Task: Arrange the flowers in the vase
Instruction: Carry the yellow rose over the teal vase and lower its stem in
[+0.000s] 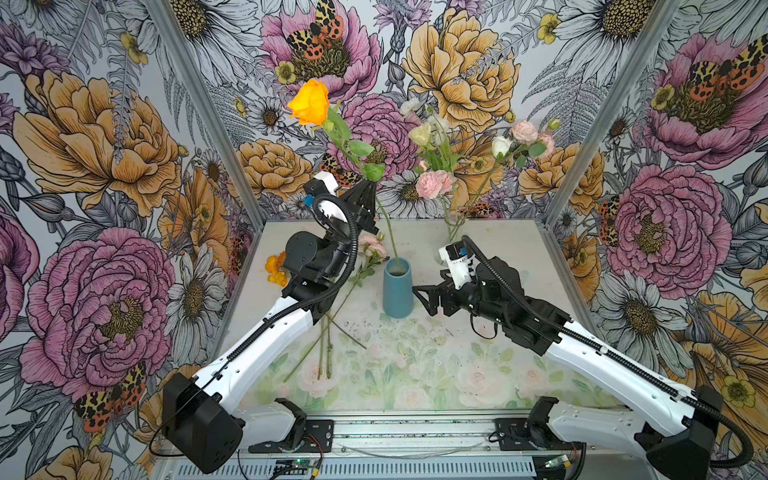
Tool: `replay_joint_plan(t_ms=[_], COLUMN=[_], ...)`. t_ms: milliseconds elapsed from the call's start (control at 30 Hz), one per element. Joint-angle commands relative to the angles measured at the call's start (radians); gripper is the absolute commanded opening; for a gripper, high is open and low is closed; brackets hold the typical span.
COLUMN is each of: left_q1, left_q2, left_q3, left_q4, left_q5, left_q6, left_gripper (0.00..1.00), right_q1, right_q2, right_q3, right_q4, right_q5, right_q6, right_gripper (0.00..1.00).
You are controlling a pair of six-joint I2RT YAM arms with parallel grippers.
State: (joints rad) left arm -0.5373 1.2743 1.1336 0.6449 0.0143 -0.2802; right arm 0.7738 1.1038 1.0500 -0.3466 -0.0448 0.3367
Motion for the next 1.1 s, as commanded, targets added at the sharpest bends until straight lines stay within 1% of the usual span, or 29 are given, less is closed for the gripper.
replay_joint_plan(t_ms=[0, 100, 233, 267, 400, 500, 667, 867, 900, 967, 1033, 1067], left_q1=[0.021, 0.033, 0.058, 0.057, 0.039, 0.038, 0.007, -0.007, -0.010, -0.013, -0.015, -0.013], left_q2=[0.027, 0.054, 0.101, 0.106, 0.126, 0.159, 0.194, 0.235, 0.233, 0.228, 0.223, 0.220], left_q3=[-0.052, -0.109, -0.197, -0.215, -0.262, -0.285, -0.336, -0.350, -0.351, -0.354, -0.355, -0.355], left_q4=[0.109, 0.167, 0.299, 0.323, 0.330, 0.353, 0.391, 0.385, 0.377, 0.363, 0.341, 0.324], left_q5=[0.023, 0.033, 0.075, 0.077, 0.080, 0.104, 0.091, 0.099, 0.100, 0.100, 0.099, 0.102], left_q6=[0.008, -0.023, -0.134, -0.146, -0.140, -0.161, -0.148, -0.166, -0.164, -0.158, -0.151, -0.148], left_gripper=[0.00, 0.00, 0.00, 0.00, 0.00, 0.00, 0.00, 0.00, 0.03, 0.14, 0.20, 0.24], right_q1=[-0.008, -0.014, -0.013, -0.014, -0.013, -0.015, -0.015, -0.015, -0.015, -0.015, -0.015, -0.015], right_q2=[-0.032, -0.009, 0.050, 0.062, 0.080, 0.102, 0.113, 0.109, 0.110, 0.109, 0.110, 0.110], right_q3=[0.007, 0.014, 0.063, 0.074, 0.110, 0.134, 0.128, 0.115, 0.116, 0.113, 0.111, 0.111], right_q4=[0.031, 0.033, 0.034, 0.038, 0.072, 0.072, 0.073, 0.073, 0.073, 0.073, 0.074, 0.073], right_q5=[0.031, 0.017, -0.021, -0.021, -0.020, -0.030, -0.045, -0.044, -0.045, -0.046, -0.046, -0.046], right_q6=[0.001, -0.001, -0.028, -0.035, -0.063, -0.075, -0.064, -0.060, -0.059, -0.059, -0.058, -0.057], right_gripper=[0.99, 0.99, 0.99, 0.99, 1.00, 1.00, 0.99, 0.99, 0.99, 1.00, 0.99, 1.00])
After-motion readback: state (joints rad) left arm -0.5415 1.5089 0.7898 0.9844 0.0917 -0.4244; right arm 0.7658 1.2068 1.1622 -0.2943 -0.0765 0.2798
